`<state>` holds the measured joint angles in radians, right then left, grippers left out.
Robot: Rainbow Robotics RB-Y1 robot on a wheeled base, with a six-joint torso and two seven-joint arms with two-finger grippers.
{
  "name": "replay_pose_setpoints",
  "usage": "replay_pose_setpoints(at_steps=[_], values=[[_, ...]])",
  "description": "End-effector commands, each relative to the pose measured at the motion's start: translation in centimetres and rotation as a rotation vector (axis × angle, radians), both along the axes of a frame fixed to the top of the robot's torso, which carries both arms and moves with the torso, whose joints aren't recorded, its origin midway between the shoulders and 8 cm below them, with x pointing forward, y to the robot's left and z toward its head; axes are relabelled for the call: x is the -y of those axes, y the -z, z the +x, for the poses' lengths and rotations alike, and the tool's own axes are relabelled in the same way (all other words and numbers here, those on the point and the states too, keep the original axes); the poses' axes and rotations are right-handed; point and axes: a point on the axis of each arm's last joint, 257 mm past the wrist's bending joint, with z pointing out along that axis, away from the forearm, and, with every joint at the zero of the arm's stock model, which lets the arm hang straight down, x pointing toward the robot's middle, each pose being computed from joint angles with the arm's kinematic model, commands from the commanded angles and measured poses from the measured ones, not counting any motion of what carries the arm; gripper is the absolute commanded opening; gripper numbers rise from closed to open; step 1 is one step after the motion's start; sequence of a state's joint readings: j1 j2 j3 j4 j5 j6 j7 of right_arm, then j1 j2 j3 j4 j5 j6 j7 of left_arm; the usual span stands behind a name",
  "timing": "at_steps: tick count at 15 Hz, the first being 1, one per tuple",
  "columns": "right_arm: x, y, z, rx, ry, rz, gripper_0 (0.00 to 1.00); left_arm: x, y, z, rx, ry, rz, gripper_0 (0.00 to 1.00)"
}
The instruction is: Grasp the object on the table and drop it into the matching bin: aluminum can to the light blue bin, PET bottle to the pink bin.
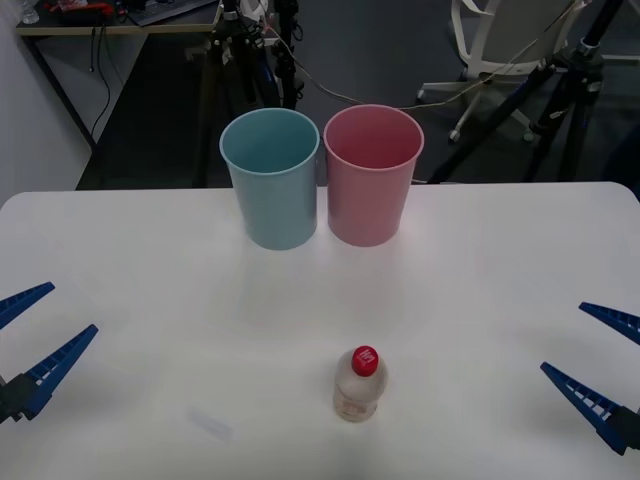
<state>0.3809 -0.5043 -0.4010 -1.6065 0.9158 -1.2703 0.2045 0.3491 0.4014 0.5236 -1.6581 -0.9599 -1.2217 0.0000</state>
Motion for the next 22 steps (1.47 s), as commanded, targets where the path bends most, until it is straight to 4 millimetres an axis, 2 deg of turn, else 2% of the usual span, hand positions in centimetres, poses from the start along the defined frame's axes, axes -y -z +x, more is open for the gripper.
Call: replay_pose_setpoints(at_steps=[1, 6, 10, 16, 22], values=[[-0.1, 1.2, -1.7, 0.01, -0.071, -0.035, 1.0, 0.0, 0.0, 0.0, 0.0, 0.0, 0.0, 1.0], [-1.5, 2.8, -4.7, 0.002, -0.205, -0.074, 1.0, 0.0, 0.0, 0.0, 0.0, 0.0, 0.0, 1.0], [-4.3, 4.1, -5.8, -0.009, -0.295, -0.076, 1.0, 0.0, 0.0, 0.0, 0.0, 0.0, 0.0, 1.0], [-9.0, 6.0, -5.6, 0.027, -0.403, -0.098, 1.0, 0.0, 0.0, 0.0, 0.0, 0.0, 0.0, 1.0], [-10.9, 8.6, -5.0, 0.074, -0.468, -0.098, 1.0, 0.0, 0.0, 0.0, 0.0, 0.0, 0.0, 1.0]])
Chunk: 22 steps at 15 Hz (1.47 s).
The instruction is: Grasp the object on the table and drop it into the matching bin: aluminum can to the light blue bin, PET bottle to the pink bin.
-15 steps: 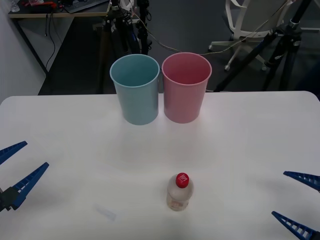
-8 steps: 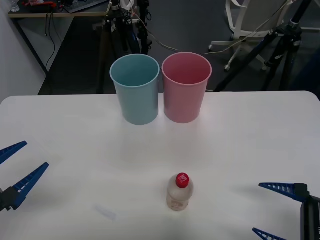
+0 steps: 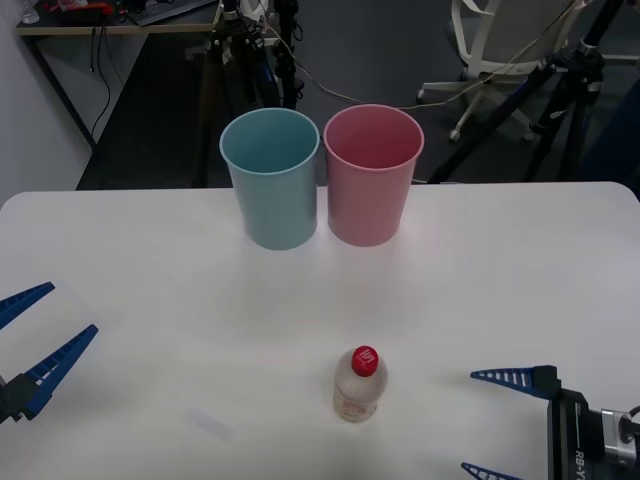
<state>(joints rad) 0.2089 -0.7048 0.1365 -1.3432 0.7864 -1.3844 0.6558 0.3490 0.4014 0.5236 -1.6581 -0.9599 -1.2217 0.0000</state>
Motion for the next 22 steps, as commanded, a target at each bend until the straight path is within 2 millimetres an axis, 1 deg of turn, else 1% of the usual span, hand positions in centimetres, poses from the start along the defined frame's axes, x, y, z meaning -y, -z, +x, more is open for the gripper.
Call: replay_pose_setpoints(at_steps=[1, 2, 5, 15, 17, 20, 22], values=[[-0.7, 0.8, 0.3, 0.005, -0.009, 0.007, 1.0, 0.0, 0.0, 0.0, 0.0, 0.0, 0.0, 1.0], [-0.9, 1.0, 0.8, 0.012, 0.004, 0.001, 1.0, 0.0, 0.0, 0.0, 0.0, 0.0, 0.0, 1.0], [-2.2, 1.4, 1.5, -0.002, 0.015, 0.008, 1.0, 0.0, 0.0, 0.0, 0.0, 0.0, 0.0, 1.0], [-8.6, 2.5, 4.1, 0.014, 0.044, 0.037, 1.0, 0.0, 0.0, 0.0, 0.0, 0.0, 0.0, 1.0], [-9.7, 2.6, 4.5, 0.013, 0.044, 0.04, 1.0, 0.0, 0.0, 0.0, 0.0, 0.0, 0.0, 1.0], [-11.5, 3.0, 4.3, -0.006, 0.026, 0.041, 1.0, 0.0, 0.0, 0.0, 0.0, 0.0, 0.0, 1.0], [-12.3, 2.8, 4.5, -0.006, 0.02, 0.05, 1.0, 0.0, 0.0, 0.0, 0.0, 0.0, 0.0, 1.0]])
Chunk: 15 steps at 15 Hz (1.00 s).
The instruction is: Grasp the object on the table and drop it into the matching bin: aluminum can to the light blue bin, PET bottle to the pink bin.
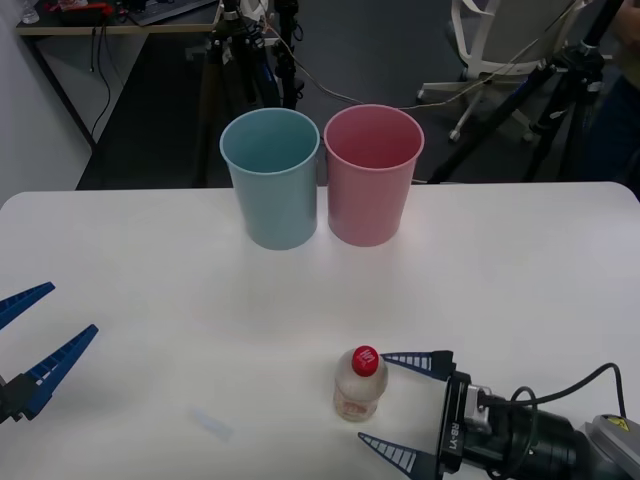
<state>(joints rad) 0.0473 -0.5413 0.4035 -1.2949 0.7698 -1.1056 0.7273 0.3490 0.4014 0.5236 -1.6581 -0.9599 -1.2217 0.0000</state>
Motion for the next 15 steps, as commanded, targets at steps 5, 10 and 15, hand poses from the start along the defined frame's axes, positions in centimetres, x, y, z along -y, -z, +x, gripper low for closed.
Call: replay_pose_setpoints(at_steps=[5, 10, 15], values=[[-2.5, -0.3, 1.5, -0.008, 0.012, 0.01, 1.0, 0.0, 0.0, 0.0, 0.0, 0.0, 0.0, 1.0], [-4.2, -0.7, 2.7, -0.019, 0.026, 0.022, 1.0, 0.0, 0.0, 0.0, 0.0, 0.0, 0.0, 1.0], [-4.5, -1.0, 3.0, -0.027, 0.025, 0.033, 0.84, 0.0, 0.0, 0.0, 0.0, 0.0, 0.0, 1.0]])
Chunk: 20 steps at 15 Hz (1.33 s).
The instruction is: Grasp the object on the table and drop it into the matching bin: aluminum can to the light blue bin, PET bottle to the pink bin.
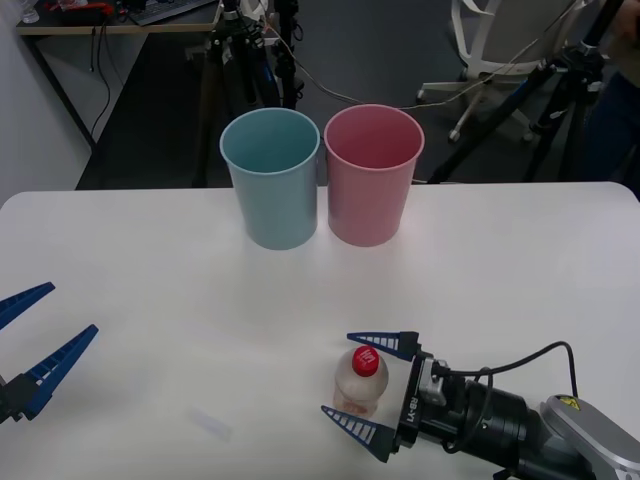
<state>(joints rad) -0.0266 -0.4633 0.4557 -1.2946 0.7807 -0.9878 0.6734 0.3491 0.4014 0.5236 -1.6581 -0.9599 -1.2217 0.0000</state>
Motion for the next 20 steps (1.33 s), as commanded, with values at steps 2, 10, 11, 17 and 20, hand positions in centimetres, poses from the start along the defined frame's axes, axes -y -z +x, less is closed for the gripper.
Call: replay_pose_setpoints(at_steps=[2, 10, 11, 17, 20], values=[[0.2, -0.1, 0.1, -0.008, -0.001, 0.001, 0.0, 0.0, 0.0, 0.0, 0.0, 0.0, 0.0, 1.0], [1.3, 0.3, -0.5, -0.026, -0.012, -0.009, 0.0, 0.0, 0.0, 0.0, 0.0, 0.0, 0.0, 1.0], [1.6, 0.2, -0.4, -0.026, -0.008, -0.005, 0.0, 0.0, 0.0, 0.0, 0.0, 0.0, 0.0, 1.0], [5.0, -1.3, -0.6, -0.027, 0.056, -0.002, 0.0, 0.0, 0.0, 0.0, 0.0, 0.0, 0.0, 1.0], [7.4, -2.2, 0.2, -0.011, 0.136, -0.017, 0.0, 0.0, 0.0, 0.0, 0.0, 0.0, 0.0, 1.0]])
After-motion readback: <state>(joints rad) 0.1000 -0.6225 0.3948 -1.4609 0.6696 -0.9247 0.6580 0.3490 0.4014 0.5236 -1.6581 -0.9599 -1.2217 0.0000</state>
